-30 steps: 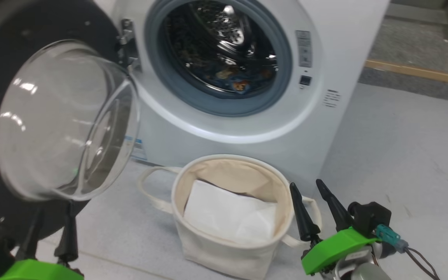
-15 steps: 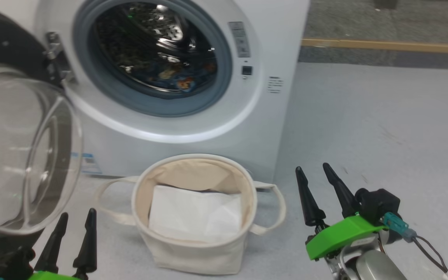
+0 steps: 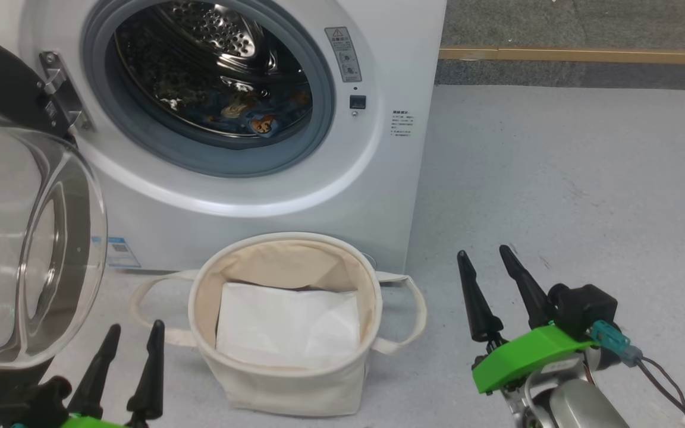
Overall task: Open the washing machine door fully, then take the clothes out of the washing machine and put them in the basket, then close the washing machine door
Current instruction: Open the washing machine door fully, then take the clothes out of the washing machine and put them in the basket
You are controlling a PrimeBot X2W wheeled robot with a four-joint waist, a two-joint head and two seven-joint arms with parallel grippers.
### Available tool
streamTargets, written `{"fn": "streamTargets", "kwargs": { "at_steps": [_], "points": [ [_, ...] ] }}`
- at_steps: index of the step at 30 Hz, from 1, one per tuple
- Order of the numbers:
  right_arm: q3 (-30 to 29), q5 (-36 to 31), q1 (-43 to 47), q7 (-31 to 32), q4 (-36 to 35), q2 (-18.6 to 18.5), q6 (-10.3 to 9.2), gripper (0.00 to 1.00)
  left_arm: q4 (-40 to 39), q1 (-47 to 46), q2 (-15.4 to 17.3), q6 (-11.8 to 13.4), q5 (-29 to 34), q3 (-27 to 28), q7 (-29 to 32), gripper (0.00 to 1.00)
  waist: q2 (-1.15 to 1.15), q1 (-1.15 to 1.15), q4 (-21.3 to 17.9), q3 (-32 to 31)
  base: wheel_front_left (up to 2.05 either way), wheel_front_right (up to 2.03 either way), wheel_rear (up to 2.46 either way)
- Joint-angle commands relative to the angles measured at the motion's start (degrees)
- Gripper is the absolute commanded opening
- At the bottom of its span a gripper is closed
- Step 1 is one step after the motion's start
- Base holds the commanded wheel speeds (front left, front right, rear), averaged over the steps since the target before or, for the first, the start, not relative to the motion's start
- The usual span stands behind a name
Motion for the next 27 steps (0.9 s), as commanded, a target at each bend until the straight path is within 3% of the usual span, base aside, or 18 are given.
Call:
{"fn": "streamTargets", "kwargs": {
  "at_steps": [1,12,27],
  "points": [
    [1.05,-0.14,-2.03,0.12,-2.05,0.08,0.07,1.00,-2.11,-2.41,1.27,0.31,0.51,2.08,0.14,1.00,0.00,0.00,0.08,-0.03,0.00,0.00,0.00],
    [1.02,-0.15,-2.16,-0.19,-1.89,0.30,0.07,1.00,-2.17,-2.64,1.78,0.45,0.69,1.29,0.72,1.00,0.00,0.00,0.74,-0.17,0.51,-0.82,0.32],
    [1.16,-0.20,-2.76,-0.44,-1.35,0.50,0.07,1.00,-1.92,-4.09,0.82,-0.09,1.47,-2.14,1.41,1.00,0.00,0.00,0.85,-0.18,1.80,-2.13,0.33]
  ]
}}
